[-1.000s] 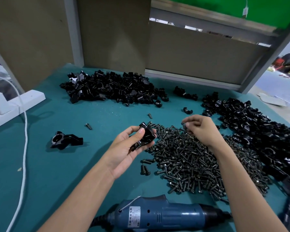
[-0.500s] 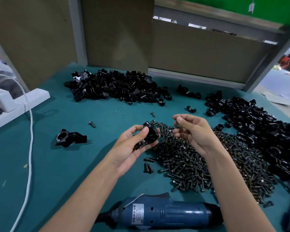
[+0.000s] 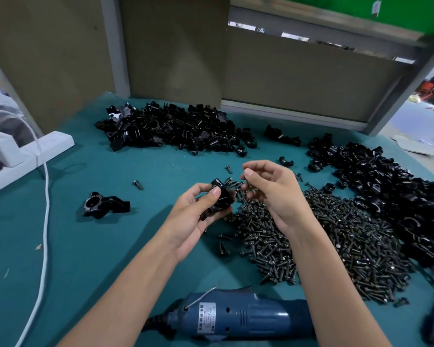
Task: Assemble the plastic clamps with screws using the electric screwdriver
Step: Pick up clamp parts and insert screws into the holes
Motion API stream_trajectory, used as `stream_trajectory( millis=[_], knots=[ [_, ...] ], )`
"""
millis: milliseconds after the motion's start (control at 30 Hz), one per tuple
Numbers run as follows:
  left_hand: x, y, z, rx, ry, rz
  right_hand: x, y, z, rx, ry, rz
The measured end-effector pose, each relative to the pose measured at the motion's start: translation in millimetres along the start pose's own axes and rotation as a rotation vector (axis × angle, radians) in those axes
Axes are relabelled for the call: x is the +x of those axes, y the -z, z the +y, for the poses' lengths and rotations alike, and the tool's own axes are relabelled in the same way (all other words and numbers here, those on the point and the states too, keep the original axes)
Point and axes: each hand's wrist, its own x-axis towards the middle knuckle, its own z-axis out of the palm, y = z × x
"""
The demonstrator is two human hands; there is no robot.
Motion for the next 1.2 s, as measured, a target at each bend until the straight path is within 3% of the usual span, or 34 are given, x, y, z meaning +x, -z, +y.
stream_trajectory(
  millis=[233,500,733,967,1200],
  knots=[
    [-2,-3,0,0.046,0.019,0.004,1,-10,-2,-0.529,0.315,-0.038],
    [0,-2,1,-0.003,0.039,0.059,-6,-18,-2,-0.842,0.511,-0.143],
    [-1,-4,-1,0.194,-0.004,0.067,-9,-21,-5,-0.732,0.603,-0.153],
    [-3,-7,2,0.046,-0.058,0.028,-14,-27,3,-0.412,0.524,0.017],
    [0,3,8,0.025,-0.100,0.077,-8,-34,-5,-0.491,0.539,-0.157]
  ],
)
